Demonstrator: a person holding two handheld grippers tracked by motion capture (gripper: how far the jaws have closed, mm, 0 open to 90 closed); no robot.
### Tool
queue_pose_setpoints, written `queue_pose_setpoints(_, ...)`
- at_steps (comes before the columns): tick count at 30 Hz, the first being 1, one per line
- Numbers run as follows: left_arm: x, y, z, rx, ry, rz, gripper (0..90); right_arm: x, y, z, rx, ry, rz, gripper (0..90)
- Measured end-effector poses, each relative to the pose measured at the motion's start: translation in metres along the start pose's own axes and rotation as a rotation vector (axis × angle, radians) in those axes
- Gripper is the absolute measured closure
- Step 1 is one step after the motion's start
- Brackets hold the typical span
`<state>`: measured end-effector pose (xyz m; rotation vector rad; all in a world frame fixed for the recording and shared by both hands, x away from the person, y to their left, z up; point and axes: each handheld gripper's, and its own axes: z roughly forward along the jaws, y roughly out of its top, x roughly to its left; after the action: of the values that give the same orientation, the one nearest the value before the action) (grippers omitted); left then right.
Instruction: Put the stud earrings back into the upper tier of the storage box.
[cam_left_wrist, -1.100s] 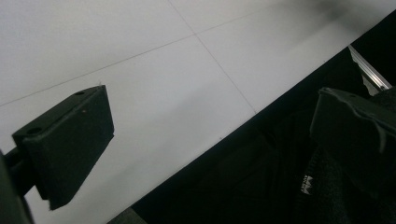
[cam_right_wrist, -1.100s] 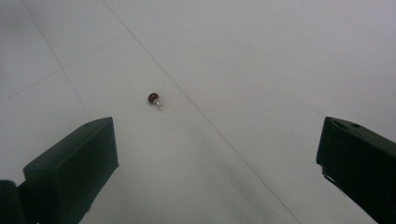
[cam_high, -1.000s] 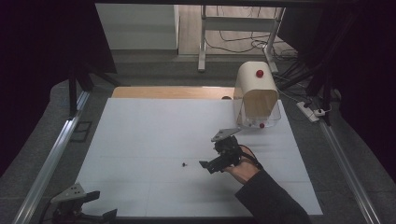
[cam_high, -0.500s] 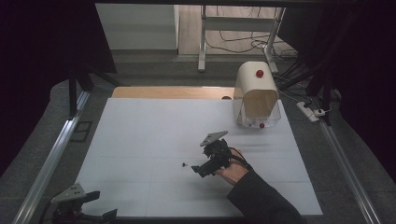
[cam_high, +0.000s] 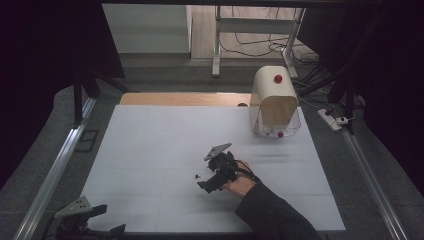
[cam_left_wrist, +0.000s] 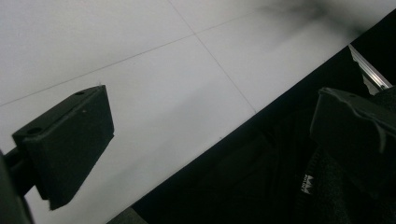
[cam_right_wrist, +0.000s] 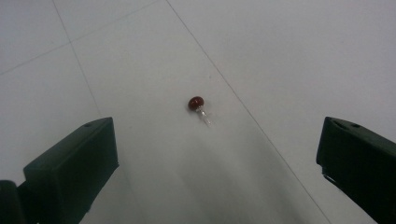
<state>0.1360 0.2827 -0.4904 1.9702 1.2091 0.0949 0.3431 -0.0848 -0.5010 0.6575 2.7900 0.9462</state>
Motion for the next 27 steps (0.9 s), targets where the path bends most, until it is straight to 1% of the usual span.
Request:
queue_pose_setpoints(4,0.0,0.0,0.0,0.0,0.0,0.001,0.0,0.002,0.001,0.011,0.02,-0.003,-0.01,0.0)
queue_pose_setpoints(8,0.0,0.0,0.0,0.0,-0.001,0.0,0.0,0.003,0.003,0.022,0.027,0.013,0.002,0.0)
queue_pose_setpoints(13,0.0,0.0,0.0,0.0,0.0,0.001,0.0,0.007,0.004,0.033,0.058,0.018,-0.02,0.0)
queue_pose_setpoints(16,0.0,0.0,0.0,0.0,0.001,0.001,0.0,0.007,0.006,0.039,0.075,0.014,-0.025,0.0)
queue_pose_setpoints(17,0.0,0.0,0.0,0.001,0.001,0.002,0.0,0.008,0.006,0.041,0.081,0.004,-0.039,0.0)
queue_pose_setpoints(19,0.0,0.0,0.0,0.001,0.003,0.002,0.0,0.009,0.007,0.041,0.081,-0.02,-0.066,5.0)
queue_pose_setpoints(20,0.0,0.0,0.0,0.002,0.001,0.001,0.0,0.009,0.007,0.041,0.074,-0.014,-0.071,9.3)
queue_pose_setpoints(22,0.0,0.0,0.0,0.002,0.001,0.001,0.0,0.008,0.009,0.038,0.063,-0.02,-0.076,19.5)
queue_pose_setpoints(27,0.0,0.0,0.0,0.003,0.004,0.001,0.0,0.007,0.011,0.034,0.058,-0.007,-0.083,46.2)
